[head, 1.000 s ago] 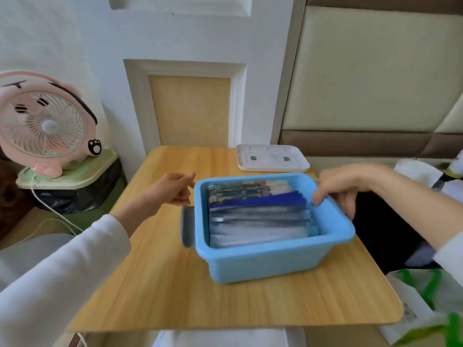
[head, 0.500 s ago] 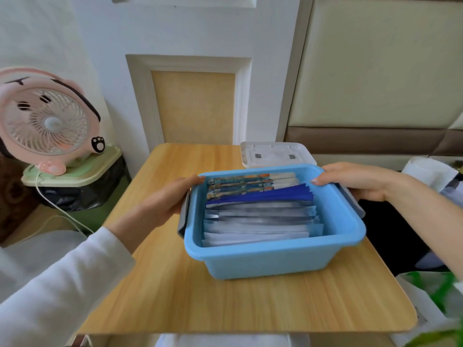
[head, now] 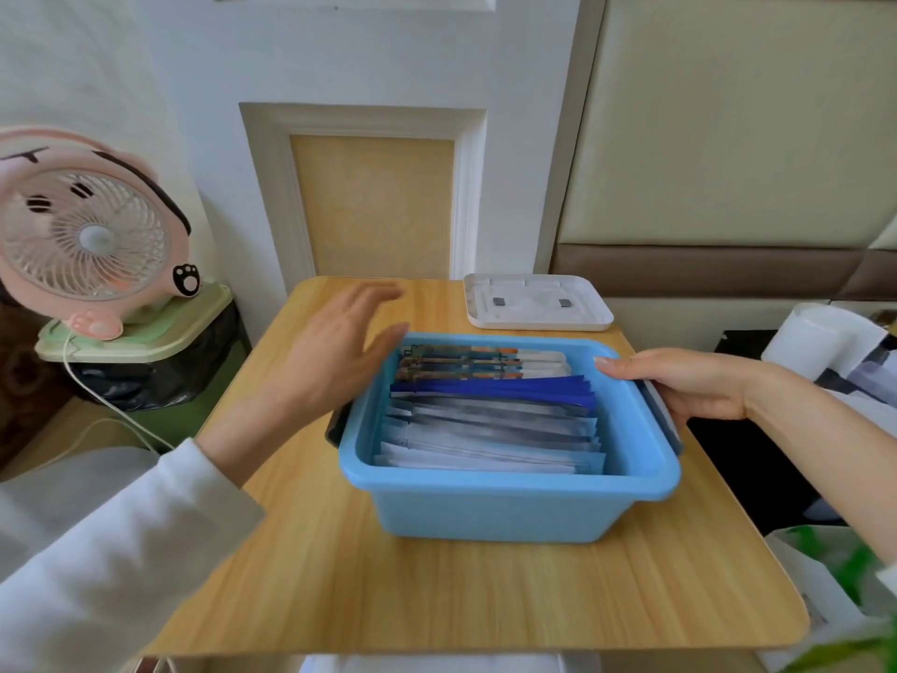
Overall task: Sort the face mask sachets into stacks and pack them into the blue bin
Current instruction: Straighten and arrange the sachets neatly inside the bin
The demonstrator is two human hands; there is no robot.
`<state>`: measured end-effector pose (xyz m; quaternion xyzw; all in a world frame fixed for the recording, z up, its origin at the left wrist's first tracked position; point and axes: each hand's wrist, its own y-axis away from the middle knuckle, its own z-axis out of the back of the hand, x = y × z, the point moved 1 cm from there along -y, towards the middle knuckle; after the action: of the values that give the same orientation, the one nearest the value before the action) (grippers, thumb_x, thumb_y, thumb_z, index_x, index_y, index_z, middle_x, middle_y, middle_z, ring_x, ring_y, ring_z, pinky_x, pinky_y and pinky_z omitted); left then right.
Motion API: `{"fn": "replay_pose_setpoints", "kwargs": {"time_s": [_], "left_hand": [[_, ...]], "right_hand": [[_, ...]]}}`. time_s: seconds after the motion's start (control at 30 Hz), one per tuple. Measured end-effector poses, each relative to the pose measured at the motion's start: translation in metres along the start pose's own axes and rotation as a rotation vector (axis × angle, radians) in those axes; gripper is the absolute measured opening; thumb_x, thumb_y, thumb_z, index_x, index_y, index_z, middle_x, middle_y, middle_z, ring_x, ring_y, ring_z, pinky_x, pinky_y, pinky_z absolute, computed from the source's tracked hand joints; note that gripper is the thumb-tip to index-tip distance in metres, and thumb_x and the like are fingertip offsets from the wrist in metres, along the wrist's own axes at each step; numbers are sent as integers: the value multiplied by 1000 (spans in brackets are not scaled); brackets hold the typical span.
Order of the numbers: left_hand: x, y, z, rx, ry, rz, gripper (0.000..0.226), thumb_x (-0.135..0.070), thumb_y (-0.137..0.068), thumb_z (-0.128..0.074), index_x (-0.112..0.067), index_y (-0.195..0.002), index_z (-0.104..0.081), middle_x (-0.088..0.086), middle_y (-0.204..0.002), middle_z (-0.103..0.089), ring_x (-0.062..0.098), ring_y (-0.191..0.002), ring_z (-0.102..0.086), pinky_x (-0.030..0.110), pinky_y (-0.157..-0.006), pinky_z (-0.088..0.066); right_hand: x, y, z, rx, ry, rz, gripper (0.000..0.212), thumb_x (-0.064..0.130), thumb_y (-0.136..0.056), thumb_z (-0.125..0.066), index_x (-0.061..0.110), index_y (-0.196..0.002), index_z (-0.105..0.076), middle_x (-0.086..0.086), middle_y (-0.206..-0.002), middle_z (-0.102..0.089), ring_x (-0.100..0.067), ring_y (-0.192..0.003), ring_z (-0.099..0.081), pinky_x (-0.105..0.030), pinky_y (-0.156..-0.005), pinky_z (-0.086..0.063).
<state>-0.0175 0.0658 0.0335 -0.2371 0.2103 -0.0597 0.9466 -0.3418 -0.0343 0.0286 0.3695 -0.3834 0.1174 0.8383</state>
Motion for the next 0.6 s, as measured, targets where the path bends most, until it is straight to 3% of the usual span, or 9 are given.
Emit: {"fn": "replay_pose_setpoints", "kwargs": {"time_s": [0.03, 0.1, 0.17, 0.23, 0.37, 0.5, 0.6], "left_hand": [[-13, 4, 2, 62, 1, -158, 57, -51, -96, -29, -22, -145, -31, -5, -154, -28, 9, -141, -23, 37, -117, -19], [-36, 16, -1, 290, -58, -295, 67, -57, -95, -14, -23, -151, -2, -10, -158, 8, 3, -144, 11, 30, -118, 9], [-46, 24, -10, 624, -266, -213, 78, -65, -85, -2, -23, -147, 17, -6, -154, 27, 6, -140, 25, 28, -116, 15], [-50, 25, -12, 775, -326, -88, 83, -66, -81, -3, -22, -145, 24, -5, -150, 34, 8, -139, 27, 28, -114, 16], [-59, 20, -23, 437, -169, -64, 88, -69, -83, -7, -15, -145, 23, 1, -151, 32, 14, -140, 28, 35, -117, 13], [-61, 16, -35, 685, -251, -20, 88, -68, -86, -9, -11, -146, 20, 3, -154, 27, 16, -141, 27, 37, -118, 12], [-73, 6, -38, 416, -145, -89, 81, -61, -89, -12, -13, -147, 18, 2, -154, 27, 15, -141, 27, 37, -117, 14]], "right_hand": [[0, 0, -1, -11, 10, 1, 69, 65, -64, -63, 18, -114, -65, -12, -109, -70, -36, -100, -66, -62, -89, -48], [1, 1, -1, -25, 29, 3, 63, 62, -70, -59, 17, -114, -64, -12, -107, -71, -35, -97, -67, -54, -80, -54], [2, 1, -1, -34, 33, -2, 58, 60, -77, -60, 17, -114, -64, -11, -105, -72, -33, -92, -69, -43, -67, -57], [1, 2, -1, -49, 37, -5, 54, 58, -79, -56, 18, -115, -63, -11, -105, -72, -31, -89, -69, -36, -58, -56], [2, 3, -2, -42, 26, 0, 56, 60, -78, -60, 19, -116, -63, -11, -105, -71, -33, -92, -69, -34, -57, -55], [2, 2, -2, -38, 24, -2, 59, 60, -72, -56, 19, -115, -63, -12, -106, -71, -34, -94, -68, -37, -61, -57], [3, 3, -3, -38, 22, 2, 54, 58, -80, -58, 17, -115, -63, -12, -105, -71, -29, -86, -70, -34, -56, -56]]}}
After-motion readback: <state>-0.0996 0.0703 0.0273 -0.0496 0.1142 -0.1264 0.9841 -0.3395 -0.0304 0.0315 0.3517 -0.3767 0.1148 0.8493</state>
